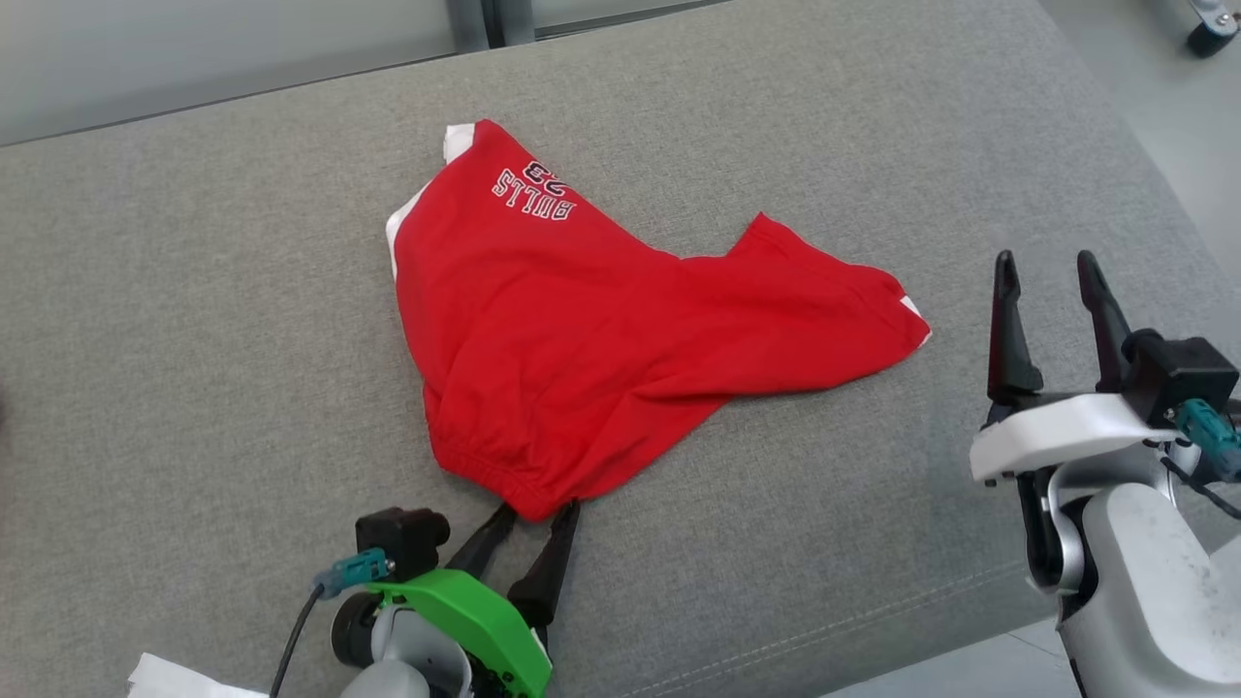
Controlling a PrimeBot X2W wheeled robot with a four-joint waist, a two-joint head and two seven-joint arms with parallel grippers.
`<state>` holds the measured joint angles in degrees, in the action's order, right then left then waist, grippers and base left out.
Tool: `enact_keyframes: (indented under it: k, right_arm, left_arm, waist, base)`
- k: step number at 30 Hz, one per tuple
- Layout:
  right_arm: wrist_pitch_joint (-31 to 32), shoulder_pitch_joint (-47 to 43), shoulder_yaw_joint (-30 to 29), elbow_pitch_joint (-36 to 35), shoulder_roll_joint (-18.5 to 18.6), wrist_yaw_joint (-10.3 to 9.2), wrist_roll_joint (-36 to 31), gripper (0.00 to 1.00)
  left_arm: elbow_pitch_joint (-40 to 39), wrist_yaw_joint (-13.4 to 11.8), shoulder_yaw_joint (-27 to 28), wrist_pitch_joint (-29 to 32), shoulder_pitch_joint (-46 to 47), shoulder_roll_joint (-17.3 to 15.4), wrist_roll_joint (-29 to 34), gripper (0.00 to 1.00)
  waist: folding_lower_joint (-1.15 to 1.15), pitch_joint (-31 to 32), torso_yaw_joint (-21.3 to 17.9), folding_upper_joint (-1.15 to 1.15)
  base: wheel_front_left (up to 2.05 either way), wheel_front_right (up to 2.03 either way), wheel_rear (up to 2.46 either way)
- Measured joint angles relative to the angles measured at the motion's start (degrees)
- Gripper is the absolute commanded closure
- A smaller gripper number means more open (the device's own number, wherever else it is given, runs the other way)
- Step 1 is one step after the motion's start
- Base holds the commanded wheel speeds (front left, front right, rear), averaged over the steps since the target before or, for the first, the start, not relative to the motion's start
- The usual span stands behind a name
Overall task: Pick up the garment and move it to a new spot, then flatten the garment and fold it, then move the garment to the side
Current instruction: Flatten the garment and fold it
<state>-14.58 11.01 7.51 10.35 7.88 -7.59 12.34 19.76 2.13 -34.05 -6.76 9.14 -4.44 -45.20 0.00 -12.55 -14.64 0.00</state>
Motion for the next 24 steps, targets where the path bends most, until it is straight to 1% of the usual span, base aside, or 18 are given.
enact_keyframes:
  k: [6, 7, 9, 10, 11, 15, 19, 22, 24]
  right_arm:
    - [0.0, -5.83, 2.31, -0.01, 0.09, 0.0, -3.13, 0.0]
    - [0.0, -6.55, 2.54, 0.03, -0.08, 0.0, -3.42, 0.0]
    - [0.0, -7.81, 2.78, 0.03, -0.35, 0.0, -3.76, 0.0]
    - [0.0, -8.36, 3.08, 0.04, -0.4, 0.0, -3.9, 0.0]
    - [0.0, -8.84, 3.53, 0.03, -0.47, 0.0, -4.09, 0.0]
    - [0.0, -10.29, 5.34, -0.07, -1.16, 0.0, -4.92, 0.0]
    - [0.0, -10.63, 5.59, -0.32, -1.74, 0.0, -4.94, 0.0]
    - [0.0, -10.96, 5.31, -0.88, -2.31, 0.0, -4.95, 0.0]
    - [0.0, -11.74, 5.45, -1.04, -2.45, 0.0, -4.98, 0.0]
  left_arm:
    - [0.54, 0.65, -0.04, -0.6, 2.27, 0.16, 0.08, 0.0]
    - [0.65, 0.65, 0.13, -0.6, 2.43, 0.16, 0.08, 0.33]
    - [0.71, 0.65, 0.31, -0.6, 2.99, 0.18, 0.08, 0.61]
    - [0.71, 0.65, 0.4, -0.59, 3.3, 0.18, 0.08, 0.86]
    - [0.67, 0.65, 0.41, -0.58, 3.69, 0.15, 0.1, 1.0]
    - [-0.53, 0.62, 0.51, 0.32, 4.74, -0.33, 0.26, 1.0]
    - [-2.88, 0.27, 0.31, 2.22, 5.47, -0.99, 0.77, 1.0]
    - [-6.38, 0.11, -0.99, 4.94, 7.4, -2.44, 1.62, 1.0]
    - [-9.13, -0.05, -1.77, 6.82, 9.27, -3.65, 3.53, 1.0]
  waist:
    - [0.0, -0.64, -0.59, 0.0]
    - [0.0, -0.68, -0.58, 0.0]
    - [0.0, -0.76, -0.46, 0.0]
    - [0.0, -0.76, -0.35, 0.0]
    - [0.0, -0.74, -0.24, 0.0]
    - [0.0, -0.48, 0.0, 0.0]
    - [0.0, -0.35, 0.05, 0.0]
    - [0.0, -0.16, 0.25, 0.0]
    - [0.0, -0.08, 0.45, 0.0]
  base:
    - [0.0, 0.0, 0.0]
    - [0.0, 0.0, 0.0]
    - [0.0, 0.0, 0.0]
    - [0.0, 0.0, 0.0]
    - [0.0, 0.0, 0.0]
    - [0.0, 0.0, 0.0]
    - [0.0, 0.0, 0.0]
    - [0.0, 0.0, 0.0]
    - [0.0, 0.0, 0.0]
